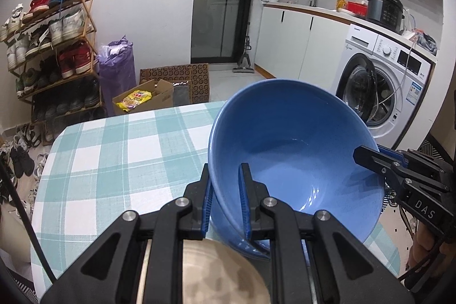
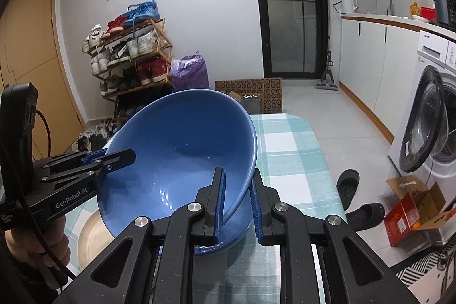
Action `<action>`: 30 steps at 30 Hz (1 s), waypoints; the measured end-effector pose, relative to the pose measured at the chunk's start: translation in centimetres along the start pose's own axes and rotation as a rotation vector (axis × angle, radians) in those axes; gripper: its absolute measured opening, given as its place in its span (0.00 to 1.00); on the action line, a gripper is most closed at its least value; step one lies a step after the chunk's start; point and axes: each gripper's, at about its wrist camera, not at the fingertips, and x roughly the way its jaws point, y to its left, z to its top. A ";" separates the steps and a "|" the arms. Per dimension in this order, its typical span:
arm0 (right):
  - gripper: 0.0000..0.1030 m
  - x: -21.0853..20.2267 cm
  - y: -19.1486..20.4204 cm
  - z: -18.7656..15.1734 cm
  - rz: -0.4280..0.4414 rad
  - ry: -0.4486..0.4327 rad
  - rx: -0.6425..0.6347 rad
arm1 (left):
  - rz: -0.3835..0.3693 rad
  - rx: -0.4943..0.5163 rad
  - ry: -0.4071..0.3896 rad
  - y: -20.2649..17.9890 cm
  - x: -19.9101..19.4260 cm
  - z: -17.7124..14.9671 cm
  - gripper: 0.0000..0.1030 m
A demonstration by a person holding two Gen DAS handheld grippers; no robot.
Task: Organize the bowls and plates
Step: 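Lower the held blue bowl into the other blue bowl with both grippers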
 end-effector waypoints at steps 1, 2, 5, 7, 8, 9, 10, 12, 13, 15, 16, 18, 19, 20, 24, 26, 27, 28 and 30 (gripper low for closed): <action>0.16 0.4 0.1 0.0 0.001 0.005 -0.001 | 0.001 -0.003 0.005 0.3 0.2 -0.1 0.15; 0.16 0.8 0.4 0.0 0.000 0.011 -0.003 | 0.003 -0.006 0.009 0.4 0.3 -0.2 0.15; 0.16 1.9 0.7 -0.2 -0.002 0.030 -0.005 | 0.009 -0.009 0.020 0.7 0.9 -0.4 0.15; 0.16 2.6 0.9 -0.4 -0.005 0.042 -0.004 | 0.009 -0.011 0.030 0.9 1.4 -0.7 0.15; 0.16 2.9 0.9 -0.5 -0.006 0.049 -0.004 | 0.010 -0.012 0.034 1.0 1.5 -0.8 0.15; 0.16 3.2 1.0 -0.6 -0.007 0.055 -0.004 | 0.010 -0.012 0.037 1.1 1.7 -0.9 0.15; 0.16 3.5 1.0 -0.7 -0.008 0.059 -0.005 | 0.009 -0.013 0.041 1.1 1.9 -0.9 0.15; 0.16 4.0 1.0 -0.8 -0.010 0.069 -0.004 | 0.013 -0.012 0.051 1.2 2.3 -1.1 0.15; 0.16 4.3 1.1 -0.8 -0.011 0.073 -0.004 | 0.015 -0.011 0.053 1.3 2.5 -1.1 0.15; 0.16 4.8 1.1 -1.0 -0.013 0.082 -0.006 | 0.024 -0.007 0.062 1.2 2.9 -1.2 0.15; 0.16 5.0 1.0 -1.1 -0.016 0.086 -0.007 | 0.031 -0.002 0.062 1.1 3.1 -1.2 0.15; 0.16 5.5 1.0 -1.2 -0.023 0.095 -0.009 | 0.041 0.003 0.064 1.1 3.4 -1.2 0.15; 0.16 5.7 0.9 -1.3 -0.027 0.098 -0.010 | 0.040 0.003 0.066 1.1 3.4 -1.2 0.15; 0.16 5.7 0.8 -1.3 -0.030 0.102 -0.010 | 0.040 0.003 0.068 1.0 3.5 -1.2 0.15; 0.16 6.2 0.6 -1.6 -0.041 0.112 -0.013 | 0.040 0.012 0.078 0.9 4.0 -1.4 0.15; 0.16 6.3 0.4 -1.7 -0.046 0.114 -0.012 | 0.048 0.018 0.084 0.8 4.2 -1.5 0.15; 0.16 6.4 0.4 -1.8 -0.045 0.116 -0.009 | 0.050 0.019 0.087 0.7 4.3 -1.5 0.15; 0.16 6.6 0.3 -1.9 -0.047 0.122 -0.007 | 0.052 0.021 0.090 0.7 4.5 -1.6 0.15; 0.16 6.8 0.2 -2.1 -0.051 0.130 -0.007 | 0.055 0.025 0.095 0.6 4.6 -1.7 0.15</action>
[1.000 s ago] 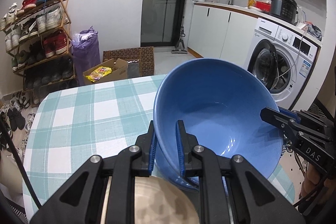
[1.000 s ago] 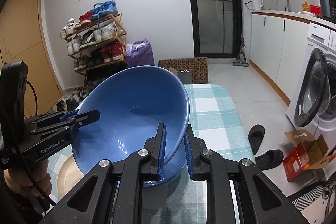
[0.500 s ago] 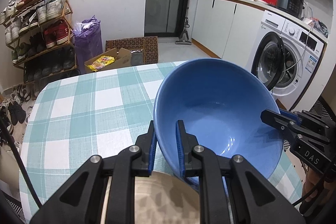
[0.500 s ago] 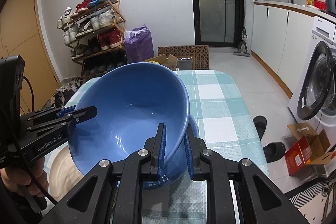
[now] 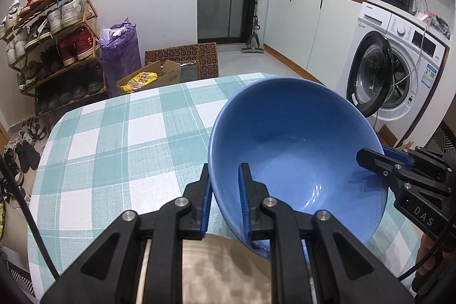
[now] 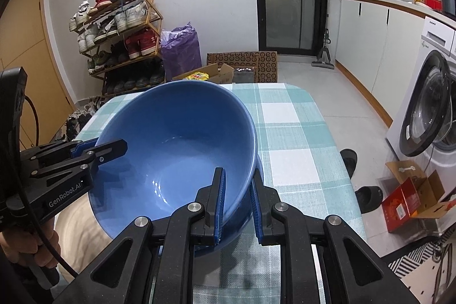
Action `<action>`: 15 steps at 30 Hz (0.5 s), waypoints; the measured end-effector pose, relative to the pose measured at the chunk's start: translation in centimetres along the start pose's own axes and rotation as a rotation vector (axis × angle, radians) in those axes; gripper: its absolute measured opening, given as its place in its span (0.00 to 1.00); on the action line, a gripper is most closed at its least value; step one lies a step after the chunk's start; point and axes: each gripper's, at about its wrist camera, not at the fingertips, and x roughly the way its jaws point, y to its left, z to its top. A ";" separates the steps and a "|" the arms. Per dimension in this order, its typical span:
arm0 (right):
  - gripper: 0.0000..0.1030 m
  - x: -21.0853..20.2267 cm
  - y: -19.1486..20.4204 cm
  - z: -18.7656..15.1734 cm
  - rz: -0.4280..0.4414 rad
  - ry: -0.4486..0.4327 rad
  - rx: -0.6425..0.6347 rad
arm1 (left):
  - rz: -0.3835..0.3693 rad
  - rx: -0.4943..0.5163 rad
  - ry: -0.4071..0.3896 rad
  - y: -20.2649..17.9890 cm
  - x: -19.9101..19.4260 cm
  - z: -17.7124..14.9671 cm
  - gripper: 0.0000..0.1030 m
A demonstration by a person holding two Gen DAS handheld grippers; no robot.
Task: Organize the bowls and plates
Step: 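Lower the held blue bowl into the other blue bowl with both grippers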
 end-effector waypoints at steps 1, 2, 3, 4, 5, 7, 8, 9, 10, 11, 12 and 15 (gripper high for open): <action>0.16 0.1 0.0 -0.1 -0.001 0.004 0.002 | 0.000 0.001 0.002 0.0 0.1 0.0 0.15; 0.16 0.2 -0.1 -0.2 -0.002 0.006 0.002 | 0.000 0.002 0.005 0.0 0.2 -0.1 0.15; 0.16 0.3 -0.1 -0.3 -0.004 0.008 0.002 | 0.001 0.003 0.009 0.0 0.3 -0.1 0.15; 0.16 0.3 -0.2 -0.3 -0.006 0.011 0.002 | 0.005 0.006 0.013 -0.1 0.4 -0.2 0.15; 0.16 0.5 -0.2 -0.4 -0.009 0.015 0.001 | 0.007 0.008 0.015 -0.1 0.5 -0.1 0.15; 0.16 0.5 -0.1 -0.5 -0.011 0.017 0.000 | 0.014 0.012 0.018 -0.2 0.7 -0.2 0.15; 0.16 0.6 -0.1 -0.5 -0.012 0.019 0.000 | 0.015 0.013 0.019 -0.2 0.8 -0.2 0.15; 0.16 0.6 -0.1 -0.5 -0.014 0.021 -0.001 | 0.018 0.016 0.021 -0.2 0.9 -0.2 0.15; 0.16 0.7 -0.1 -0.5 -0.017 0.022 -0.003 | 0.020 0.018 0.022 -0.3 0.9 -0.3 0.15; 0.16 0.7 0.0 -0.5 -0.021 0.022 -0.006 | 0.023 0.021 0.023 -0.4 0.9 -0.3 0.15; 0.16 0.8 0.0 -0.6 -0.025 0.023 -0.010 | 0.028 0.025 0.024 -0.4 1.0 -0.3 0.15; 0.16 1.0 0.0 -0.7 -0.035 0.030 -0.019 | 0.036 0.031 0.026 -0.5 1.1 -0.3 0.15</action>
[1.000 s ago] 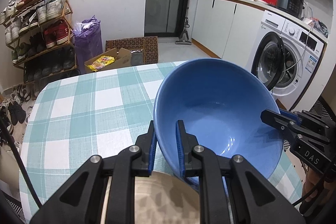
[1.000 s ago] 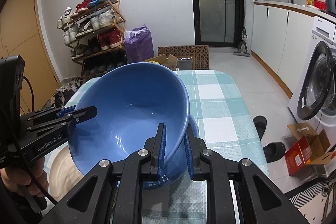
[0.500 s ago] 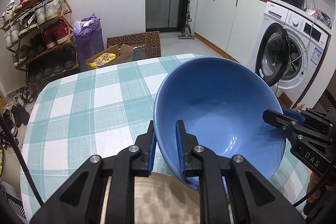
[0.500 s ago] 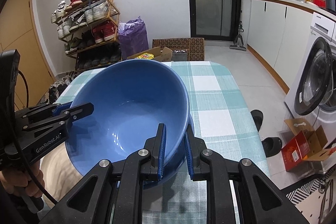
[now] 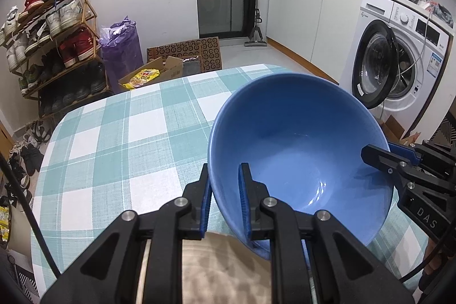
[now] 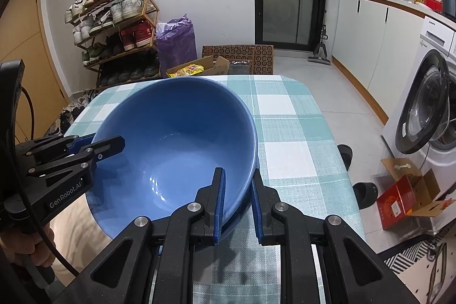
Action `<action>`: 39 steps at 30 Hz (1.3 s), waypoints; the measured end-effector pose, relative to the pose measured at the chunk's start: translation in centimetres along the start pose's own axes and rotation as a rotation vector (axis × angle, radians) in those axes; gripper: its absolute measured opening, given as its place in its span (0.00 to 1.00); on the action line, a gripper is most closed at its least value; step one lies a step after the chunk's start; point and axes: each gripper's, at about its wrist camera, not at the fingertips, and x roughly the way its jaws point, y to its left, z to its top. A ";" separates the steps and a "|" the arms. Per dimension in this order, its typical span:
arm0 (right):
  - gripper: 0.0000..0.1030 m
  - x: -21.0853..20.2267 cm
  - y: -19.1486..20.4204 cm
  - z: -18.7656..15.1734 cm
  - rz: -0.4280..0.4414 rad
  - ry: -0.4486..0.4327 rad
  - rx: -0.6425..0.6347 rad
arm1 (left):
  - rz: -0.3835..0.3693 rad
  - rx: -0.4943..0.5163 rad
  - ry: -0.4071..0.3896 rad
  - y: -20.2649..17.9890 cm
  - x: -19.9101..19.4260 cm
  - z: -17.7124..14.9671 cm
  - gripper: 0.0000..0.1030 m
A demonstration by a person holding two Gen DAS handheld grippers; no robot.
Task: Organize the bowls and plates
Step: 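Lower the held blue bowl into the other blue bowl with both grippers, then open both grippers to release the blue bowl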
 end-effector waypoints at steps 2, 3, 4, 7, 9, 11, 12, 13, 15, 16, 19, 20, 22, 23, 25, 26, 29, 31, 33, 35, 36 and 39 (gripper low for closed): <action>0.17 0.1 0.2 -0.1 -0.007 0.004 -0.007 | 0.006 0.003 0.001 0.0 0.1 0.0 0.15; 0.17 0.1 0.3 -0.1 -0.009 0.006 -0.009 | 0.008 0.005 0.002 0.0 0.2 0.0 0.15; 0.17 0.2 0.3 -0.1 -0.010 0.008 -0.011 | 0.010 0.007 0.004 -0.1 0.2 0.0 0.15; 0.17 0.3 0.5 -0.1 -0.024 0.006 -0.024 | 0.015 0.014 0.010 -0.2 0.3 -0.2 0.15; 0.17 0.3 0.7 -0.1 -0.035 0.007 -0.034 | 0.021 0.022 0.009 -0.3 0.3 -0.2 0.15; 0.17 0.4 0.9 -0.2 -0.047 0.007 -0.046 | 0.023 0.024 0.011 -0.4 0.3 -0.2 0.15; 0.17 0.3 0.8 -0.2 -0.053 0.007 -0.051 | 0.024 0.026 0.012 -0.4 0.3 -0.2 0.15; 0.17 0.3 0.9 -0.2 -0.060 0.007 -0.057 | 0.024 0.027 0.013 -0.4 0.3 -0.3 0.15; 0.17 0.3 1.1 -0.2 -0.070 0.007 -0.067 | 0.025 0.031 0.017 -0.4 0.4 -0.4 0.15; 0.17 0.4 1.1 -0.3 -0.074 0.007 -0.070 | 0.025 0.032 0.017 -0.4 0.4 -0.4 0.15; 0.19 0.5 1.2 -0.2 -0.078 0.009 -0.078 | 0.027 0.039 0.018 -0.4 0.4 -0.5 0.16; 0.19 0.5 1.2 -0.2 -0.081 0.010 -0.082 | 0.027 0.040 0.018 -0.5 0.4 -0.5 0.16; 0.19 0.5 1.2 -0.3 -0.088 0.009 -0.088 | 0.026 0.044 0.020 -0.5 0.4 -0.5 0.17; 0.19 0.5 1.3 -0.3 -0.091 0.009 -0.093 | 0.026 0.045 0.019 -0.5 0.3 -0.6 0.17; 0.20 0.6 1.3 -0.3 -0.101 0.011 -0.103 | 0.026 0.048 0.020 -0.6 0.2 -0.6 0.17; 0.20 0.7 1.3 -0.3 -0.105 0.013 -0.106 | 0.025 0.049 0.020 -0.6 0.2 -0.6 0.18; 0.23 1.1 1.5 -0.5 -0.129 0.021 -0.128 | 0.021 0.053 0.020 -0.5 0.2 -0.6 0.18; 0.24 1.2 1.4 -0.6 -0.122 0.022 -0.125 | 0.023 0.056 0.022 -0.5 0.2 -0.7 0.18; 0.26 1.2 1.2 -0.6 -0.115 0.021 -0.123 | 0.024 0.056 0.025 -0.4 0.3 -0.7 0.19; 0.30 1.1 1.1 -0.7 -0.099 0.014 -0.122 | 0.028 0.053 0.029 -0.3 0.4 -0.7 0.21; 0.31 1.1 1.0 -0.8 -0.081 0.011 -0.118 | 0.029 0.052 0.031 -0.2 0.5 -0.8 0.28; 0.42 0.9 0.5 -1.0 -0.033 -0.001 -0.093 | 0.019 0.045 0.028 0.0 0.3 -0.8 0.41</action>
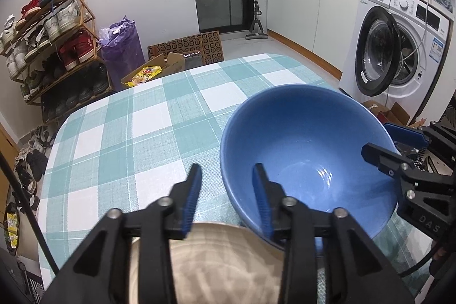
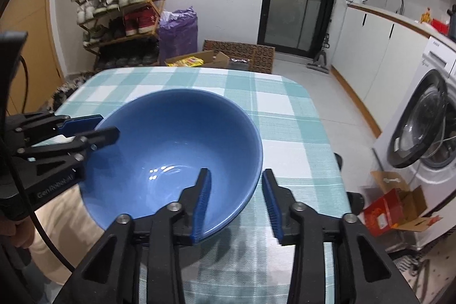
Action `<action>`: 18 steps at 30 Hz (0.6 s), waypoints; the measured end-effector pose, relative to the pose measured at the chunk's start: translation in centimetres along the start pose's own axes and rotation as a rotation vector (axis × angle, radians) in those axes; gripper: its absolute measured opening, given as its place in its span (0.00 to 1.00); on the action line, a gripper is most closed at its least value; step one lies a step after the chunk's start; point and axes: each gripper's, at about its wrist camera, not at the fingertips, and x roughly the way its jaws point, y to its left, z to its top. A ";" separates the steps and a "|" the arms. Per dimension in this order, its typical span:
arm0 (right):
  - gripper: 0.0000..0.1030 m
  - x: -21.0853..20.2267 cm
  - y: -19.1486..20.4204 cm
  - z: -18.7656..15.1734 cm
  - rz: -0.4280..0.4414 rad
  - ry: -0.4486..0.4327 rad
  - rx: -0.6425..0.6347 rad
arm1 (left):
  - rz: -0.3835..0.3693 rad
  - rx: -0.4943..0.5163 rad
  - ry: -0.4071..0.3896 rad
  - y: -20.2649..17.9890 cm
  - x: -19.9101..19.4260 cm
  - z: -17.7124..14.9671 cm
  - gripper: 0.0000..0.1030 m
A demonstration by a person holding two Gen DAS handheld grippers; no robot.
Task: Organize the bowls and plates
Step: 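Open both grippers to release the blue bowl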
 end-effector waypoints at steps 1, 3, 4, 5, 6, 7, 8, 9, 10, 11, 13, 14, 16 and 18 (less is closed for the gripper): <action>0.49 -0.1 -0.2 -0.1 0.016 -0.008 0.013 | -0.006 -0.001 -0.001 0.1 0.0 0.0 0.44; 0.54 -0.3 -0.6 -0.4 0.052 -0.018 0.041 | -0.008 -0.006 0.001 0.2 -0.1 0.0 0.48; 0.56 -0.3 -0.9 -0.5 0.076 -0.025 0.058 | -0.009 -0.008 0.005 0.2 0.0 0.0 0.48; 0.62 -0.4 -1.0 -0.6 0.089 -0.029 0.071 | -0.010 -0.011 0.011 0.3 0.1 0.0 0.48; 0.65 -0.4 -1.2 -0.7 0.101 -0.033 0.084 | -0.012 -0.019 0.016 0.5 0.1 0.0 0.48; 0.68 -0.4 -1.5 -0.9 0.113 -0.040 0.101 | -0.014 -0.024 0.019 0.6 0.2 0.0 0.49; 0.69 -0.3 -1.9 -0.9 0.121 -0.045 0.116 | -0.018 -0.029 0.021 0.6 0.2 0.0 0.49; 0.69 -0.3 -2.3 -1.0 0.131 -0.049 0.134 | -0.024 -0.034 0.023 0.7 0.3 0.0 0.51; 0.69 -0.2 -2.6 -1.1 0.142 -0.050 0.152 | -0.030 -0.041 0.027 0.8 0.4 0.0 0.52; 0.71 -0.1 -3.0 -1.2 0.156 -0.048 0.170 | -0.033 -0.047 0.029 0.8 0.5 0.0 0.58; 0.74 0.1 -3.5 -1.3 0.172 -0.045 0.186 | -0.042 -0.068 0.028 1.0 0.6 0.0 0.73; 0.75 0.2 -3.8 -1.4 0.174 -0.046 0.195 | -0.050 -0.084 0.022 1.1 0.5 -0.1 0.80; 0.79 0.1 -4.1 -1.4 0.176 -0.047 0.210 | -0.080 -0.108 0.020 1.4 0.5 0.0 0.81; 0.82 0.2 -4.3 -1.3 0.184 -0.047 0.217 | -0.099 -0.118 0.031 1.5 0.7 0.0 0.82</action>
